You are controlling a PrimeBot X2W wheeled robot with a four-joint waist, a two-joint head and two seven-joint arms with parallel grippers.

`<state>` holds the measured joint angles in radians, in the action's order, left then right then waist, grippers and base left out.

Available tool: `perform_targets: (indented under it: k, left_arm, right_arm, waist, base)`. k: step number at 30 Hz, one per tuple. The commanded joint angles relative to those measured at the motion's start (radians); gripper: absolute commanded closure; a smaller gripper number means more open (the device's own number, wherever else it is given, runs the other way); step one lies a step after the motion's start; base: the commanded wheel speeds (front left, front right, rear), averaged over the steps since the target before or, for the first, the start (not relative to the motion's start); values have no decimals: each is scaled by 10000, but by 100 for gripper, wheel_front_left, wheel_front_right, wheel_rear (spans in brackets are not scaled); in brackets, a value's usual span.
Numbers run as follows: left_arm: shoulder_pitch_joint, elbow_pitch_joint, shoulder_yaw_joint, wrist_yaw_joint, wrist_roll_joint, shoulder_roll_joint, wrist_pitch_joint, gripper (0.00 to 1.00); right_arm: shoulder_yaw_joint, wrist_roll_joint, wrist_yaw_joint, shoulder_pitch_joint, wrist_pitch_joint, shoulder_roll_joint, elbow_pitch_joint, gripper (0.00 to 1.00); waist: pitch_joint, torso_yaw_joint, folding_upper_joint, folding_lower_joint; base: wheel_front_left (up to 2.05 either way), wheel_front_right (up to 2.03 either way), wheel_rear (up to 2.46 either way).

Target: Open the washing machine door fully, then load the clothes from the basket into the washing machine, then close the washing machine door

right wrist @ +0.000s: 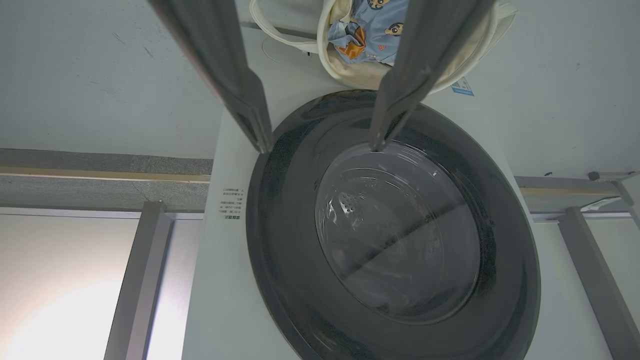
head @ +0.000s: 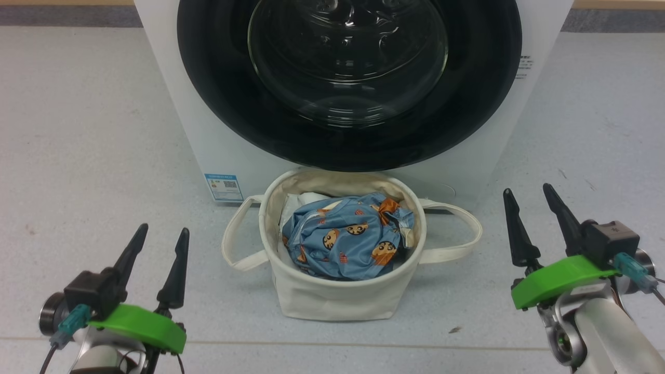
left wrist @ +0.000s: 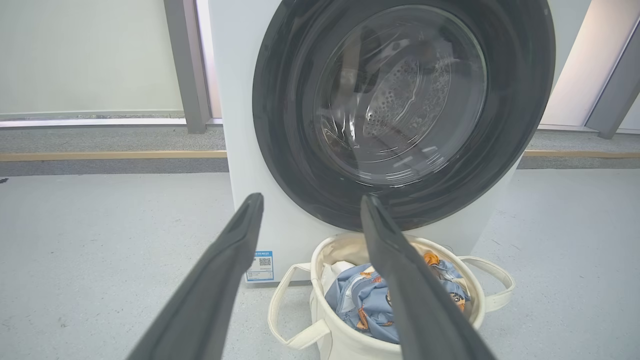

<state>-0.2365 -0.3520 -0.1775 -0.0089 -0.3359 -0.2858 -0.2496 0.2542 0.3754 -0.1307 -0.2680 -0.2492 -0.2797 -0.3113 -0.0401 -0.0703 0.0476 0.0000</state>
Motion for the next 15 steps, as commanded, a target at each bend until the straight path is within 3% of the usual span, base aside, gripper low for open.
perform_targets:
  k: [1,15]
  left_arm:
    - [-505,285,455,42,127,-307,-122,0]
    - [-529,250,584,103,341,-228,-122,0]
  right_arm:
    - [153,24,0,-323,-126,-41,244,0]
    - [126,77,0,-328,-126,-12,170,0]
  waist:
    - [-3,-3,1,0]
    - [-18,2,1,0]
  base:
    - [0,0,0]
    - [8,2,-10]
